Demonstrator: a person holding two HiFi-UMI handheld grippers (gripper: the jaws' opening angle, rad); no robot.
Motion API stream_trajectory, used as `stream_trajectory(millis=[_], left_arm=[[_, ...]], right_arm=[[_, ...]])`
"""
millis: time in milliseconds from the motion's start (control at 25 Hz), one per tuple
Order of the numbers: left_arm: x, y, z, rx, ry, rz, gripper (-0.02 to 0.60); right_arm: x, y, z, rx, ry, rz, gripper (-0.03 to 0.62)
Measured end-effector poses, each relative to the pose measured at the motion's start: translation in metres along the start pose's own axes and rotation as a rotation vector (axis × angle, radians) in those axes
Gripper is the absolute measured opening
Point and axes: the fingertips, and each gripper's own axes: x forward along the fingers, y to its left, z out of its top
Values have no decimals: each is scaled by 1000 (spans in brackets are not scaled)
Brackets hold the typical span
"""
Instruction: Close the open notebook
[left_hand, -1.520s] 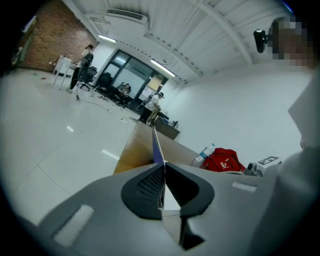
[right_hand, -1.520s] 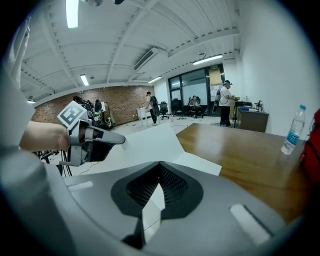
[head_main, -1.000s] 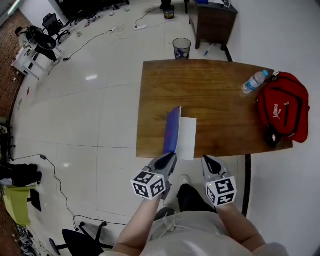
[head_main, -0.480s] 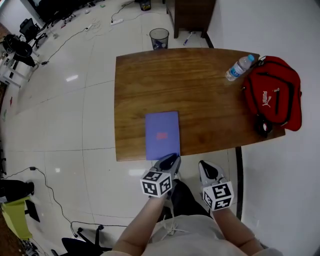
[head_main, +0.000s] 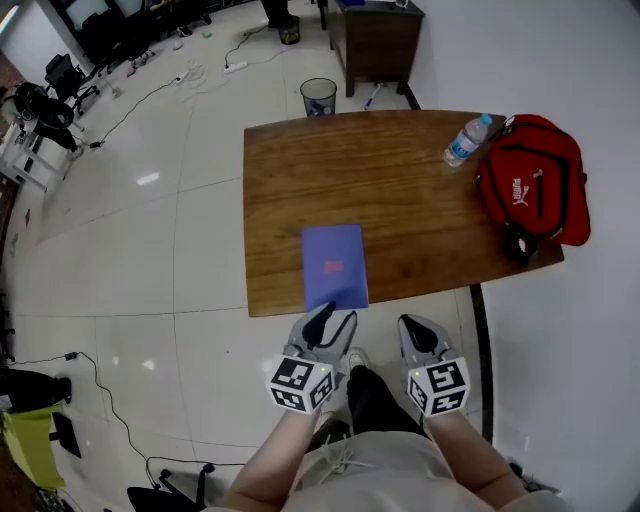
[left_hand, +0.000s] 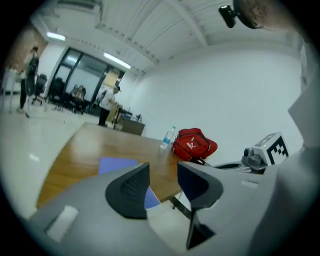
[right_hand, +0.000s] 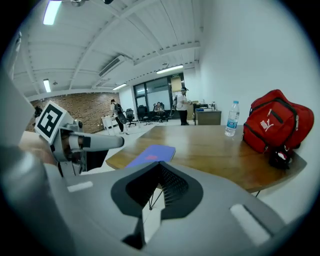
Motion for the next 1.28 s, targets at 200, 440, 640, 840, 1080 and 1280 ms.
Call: stream_trajectory(millis=[200,440,640,840,1080,1280], left_arm=[[-100,-13,58,252,-147,86,141],[-206,-33,75,332,-305,209,6],[-258,-46,60,345,-306,235,6],[-288,-54,57,365,-321,256,6],[-304,-75,58,396,-359,268,6],[-314,-78,48,380,-362,262,6]], right_arm=[[-40,50,24,-68,-106,-10,6],[-99,110,32,-79,-192,-16,6],[-136,135,29,-95,-232,-15,5],[-156,151,20,-95,-246,-15,5],[-175,163,16,-106,-253,-6,5],[-185,178,8,-116,-253,7,5]])
